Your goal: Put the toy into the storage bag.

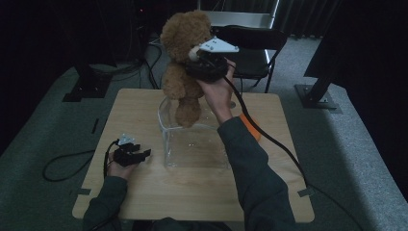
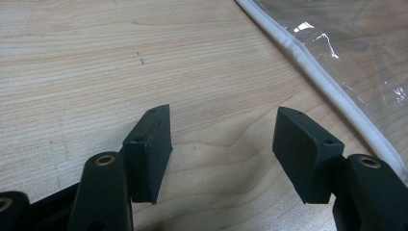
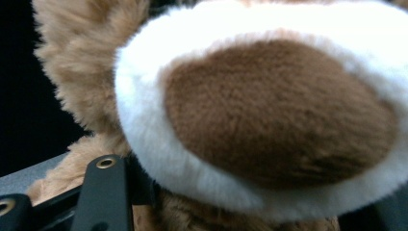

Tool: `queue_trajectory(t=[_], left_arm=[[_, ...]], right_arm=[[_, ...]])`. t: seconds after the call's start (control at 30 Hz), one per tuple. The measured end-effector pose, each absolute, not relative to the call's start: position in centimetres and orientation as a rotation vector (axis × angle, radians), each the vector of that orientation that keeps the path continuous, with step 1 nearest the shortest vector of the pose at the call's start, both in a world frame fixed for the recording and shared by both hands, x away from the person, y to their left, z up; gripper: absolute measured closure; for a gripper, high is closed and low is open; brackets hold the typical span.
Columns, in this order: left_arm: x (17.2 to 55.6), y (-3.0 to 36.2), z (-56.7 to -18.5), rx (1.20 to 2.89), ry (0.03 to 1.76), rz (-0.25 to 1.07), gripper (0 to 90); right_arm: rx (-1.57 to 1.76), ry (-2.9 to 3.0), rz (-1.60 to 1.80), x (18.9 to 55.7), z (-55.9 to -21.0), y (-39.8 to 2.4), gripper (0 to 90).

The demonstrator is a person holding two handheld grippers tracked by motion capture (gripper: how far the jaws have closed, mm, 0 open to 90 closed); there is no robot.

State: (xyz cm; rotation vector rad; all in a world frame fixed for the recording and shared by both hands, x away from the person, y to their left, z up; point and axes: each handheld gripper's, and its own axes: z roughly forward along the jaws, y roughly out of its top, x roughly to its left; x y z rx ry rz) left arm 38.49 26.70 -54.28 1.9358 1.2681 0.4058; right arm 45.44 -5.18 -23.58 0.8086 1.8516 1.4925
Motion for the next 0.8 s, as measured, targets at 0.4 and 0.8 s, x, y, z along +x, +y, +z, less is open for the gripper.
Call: queue_trajectory(t=[0.4,0.8], left_arm=[[38.5,26.7,-54.3,1.935,1.267,0.407,39.4],[38.5,26.7,-54.3,1.935,1.268,0.409,39.4]], right_arm=[[0.769,1.885,1.517,44.3,-24.5,-4.1,37.1],[0.725,1.927,1.538,43.6,-24.9,-3.2,36.9]])
